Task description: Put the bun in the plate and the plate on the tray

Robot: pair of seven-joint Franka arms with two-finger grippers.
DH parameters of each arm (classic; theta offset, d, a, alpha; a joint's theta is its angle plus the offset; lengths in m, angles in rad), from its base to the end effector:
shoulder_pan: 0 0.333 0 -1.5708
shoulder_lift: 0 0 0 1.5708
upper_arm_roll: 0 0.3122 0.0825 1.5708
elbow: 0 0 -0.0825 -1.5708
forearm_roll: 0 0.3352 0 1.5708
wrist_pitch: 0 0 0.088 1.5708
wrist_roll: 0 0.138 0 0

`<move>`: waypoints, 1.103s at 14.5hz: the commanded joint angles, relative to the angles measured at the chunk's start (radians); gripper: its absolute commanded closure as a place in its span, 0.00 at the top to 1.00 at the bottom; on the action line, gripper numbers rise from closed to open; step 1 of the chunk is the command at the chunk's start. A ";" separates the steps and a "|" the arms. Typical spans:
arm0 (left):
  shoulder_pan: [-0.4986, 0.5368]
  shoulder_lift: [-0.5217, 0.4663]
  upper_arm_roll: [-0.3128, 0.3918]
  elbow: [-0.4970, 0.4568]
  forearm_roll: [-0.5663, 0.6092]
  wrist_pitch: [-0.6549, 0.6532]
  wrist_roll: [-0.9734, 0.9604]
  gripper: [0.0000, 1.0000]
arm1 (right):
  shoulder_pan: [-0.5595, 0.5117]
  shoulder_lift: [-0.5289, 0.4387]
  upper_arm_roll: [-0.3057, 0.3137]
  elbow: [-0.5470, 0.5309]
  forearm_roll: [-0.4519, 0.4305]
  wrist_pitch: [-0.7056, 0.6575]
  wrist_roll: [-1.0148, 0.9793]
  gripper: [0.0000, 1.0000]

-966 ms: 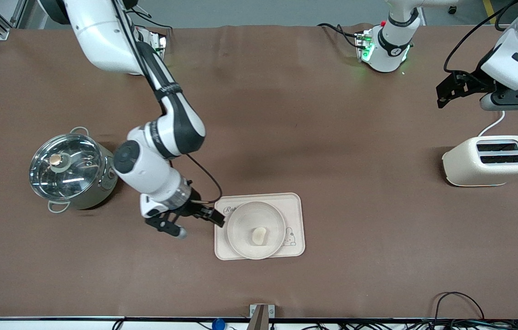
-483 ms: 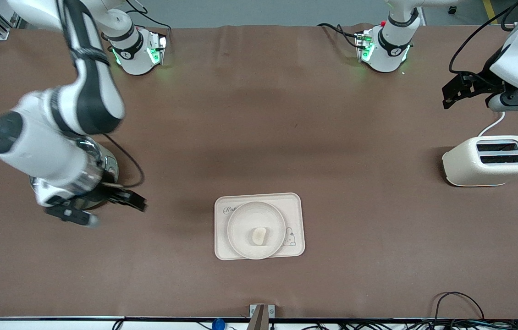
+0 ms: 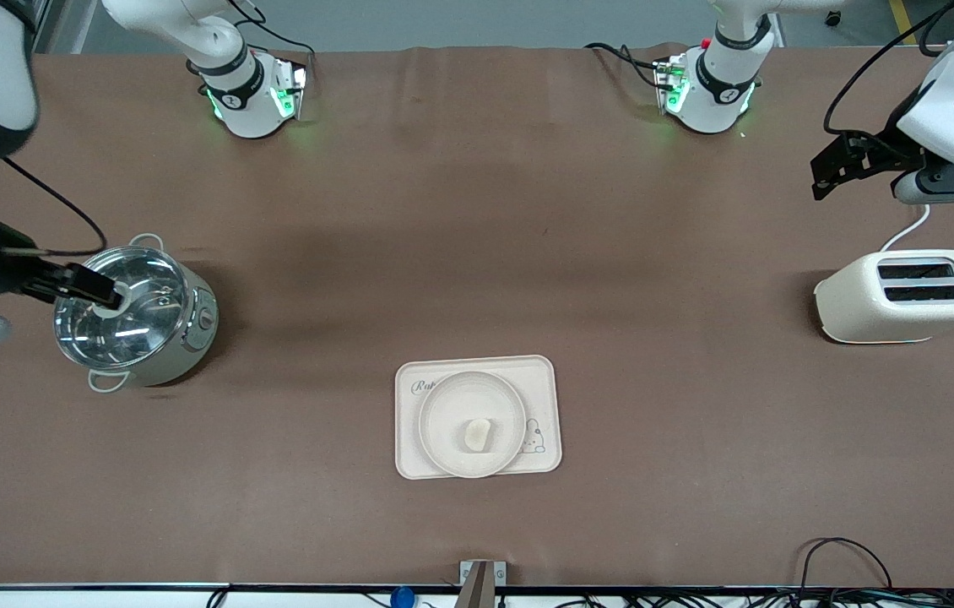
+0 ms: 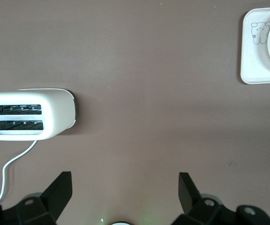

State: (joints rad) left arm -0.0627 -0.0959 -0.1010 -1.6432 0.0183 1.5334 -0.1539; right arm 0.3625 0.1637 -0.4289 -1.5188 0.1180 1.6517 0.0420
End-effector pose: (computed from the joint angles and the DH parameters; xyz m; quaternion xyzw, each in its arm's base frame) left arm 0.4653 -0.0767 0.6026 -0.9999 0.0044 0.0049 0.0149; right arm 0.5562 -0.0047 0.5391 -0.9980 0.0571 0.0077 0.0249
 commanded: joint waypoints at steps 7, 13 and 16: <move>-0.003 0.004 -0.003 0.019 -0.008 -0.004 0.020 1.00 | -0.397 -0.171 0.364 -0.044 -0.110 -0.102 -0.139 1.00; -0.005 0.010 -0.005 0.037 -0.011 -0.015 0.019 1.00 | -0.422 -0.210 0.397 -0.044 -0.117 -0.154 -0.139 1.00; -0.006 0.008 -0.006 0.039 -0.011 -0.024 0.025 1.00 | -0.424 -0.211 0.392 -0.047 -0.132 -0.165 -0.139 1.00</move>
State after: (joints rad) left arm -0.0692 -0.0959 -0.1036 -1.6300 0.0183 1.5303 -0.1537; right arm -0.0426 -0.0162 -0.0501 -1.5275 0.0120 1.4843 -0.0883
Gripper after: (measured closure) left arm 0.000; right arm 0.000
